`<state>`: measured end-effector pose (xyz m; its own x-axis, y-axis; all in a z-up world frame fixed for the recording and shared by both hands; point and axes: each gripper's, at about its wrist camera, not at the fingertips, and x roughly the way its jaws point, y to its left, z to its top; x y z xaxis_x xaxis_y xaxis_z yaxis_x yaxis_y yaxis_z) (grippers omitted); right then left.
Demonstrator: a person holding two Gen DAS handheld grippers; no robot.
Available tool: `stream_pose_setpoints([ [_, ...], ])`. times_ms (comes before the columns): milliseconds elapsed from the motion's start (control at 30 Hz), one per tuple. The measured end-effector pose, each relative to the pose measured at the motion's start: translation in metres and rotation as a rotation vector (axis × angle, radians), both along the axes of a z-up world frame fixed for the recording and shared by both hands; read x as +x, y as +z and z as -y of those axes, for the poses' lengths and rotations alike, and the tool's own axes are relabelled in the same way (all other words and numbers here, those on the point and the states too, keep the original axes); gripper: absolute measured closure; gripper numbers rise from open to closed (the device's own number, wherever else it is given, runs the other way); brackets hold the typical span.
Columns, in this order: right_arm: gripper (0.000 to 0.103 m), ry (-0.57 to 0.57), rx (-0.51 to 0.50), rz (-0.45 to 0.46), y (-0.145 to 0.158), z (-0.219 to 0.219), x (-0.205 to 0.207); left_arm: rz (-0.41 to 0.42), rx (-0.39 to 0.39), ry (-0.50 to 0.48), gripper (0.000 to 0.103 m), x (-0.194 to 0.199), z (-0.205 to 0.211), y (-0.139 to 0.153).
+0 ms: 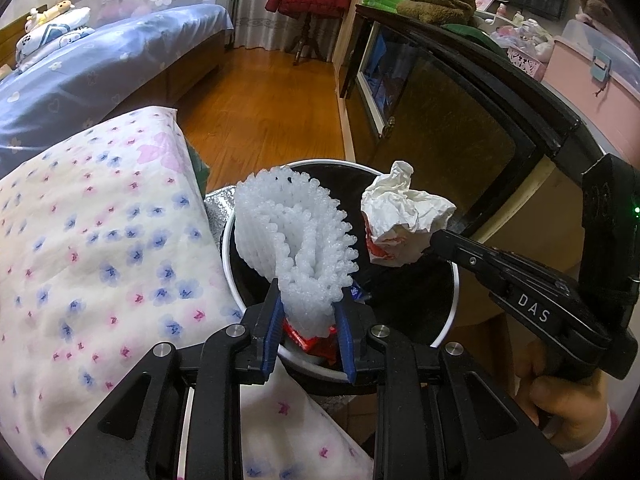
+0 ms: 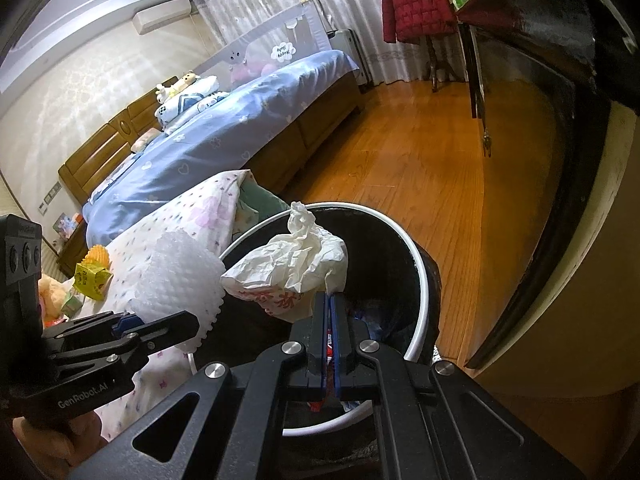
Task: Collect trash
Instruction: 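Open both tools above the bin to drop the tissue and foam net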
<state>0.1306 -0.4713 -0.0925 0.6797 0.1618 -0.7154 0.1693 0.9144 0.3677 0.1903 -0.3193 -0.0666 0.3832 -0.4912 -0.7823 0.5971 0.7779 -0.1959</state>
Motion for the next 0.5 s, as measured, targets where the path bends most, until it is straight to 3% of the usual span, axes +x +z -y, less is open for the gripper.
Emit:
stream_pose_setpoints([
  [67,0.102,-0.002,0.001,-0.003,0.000,0.001,0.001,0.000,0.003,0.002,0.074,0.000,0.001,0.001],
  [200,0.096,-0.008,0.005,-0.008,0.001,0.003,0.002,0.007,0.005,0.009,0.049,-0.002,0.001,0.003],
  [267,0.094,-0.008,0.008,-0.013,0.001,0.003,0.003,0.019,0.001,0.017,0.044,-0.004,-0.004,0.006],
  [400,0.058,-0.013,0.007,0.005,0.006,0.001,-0.001,0.036,-0.009,0.047,0.042,-0.010,-0.026,0.010],
  [500,0.050,-0.004,0.007,0.023,0.012,-0.007,-0.006,0.045,-0.017,0.082,0.040,-0.016,-0.050,0.011],
])
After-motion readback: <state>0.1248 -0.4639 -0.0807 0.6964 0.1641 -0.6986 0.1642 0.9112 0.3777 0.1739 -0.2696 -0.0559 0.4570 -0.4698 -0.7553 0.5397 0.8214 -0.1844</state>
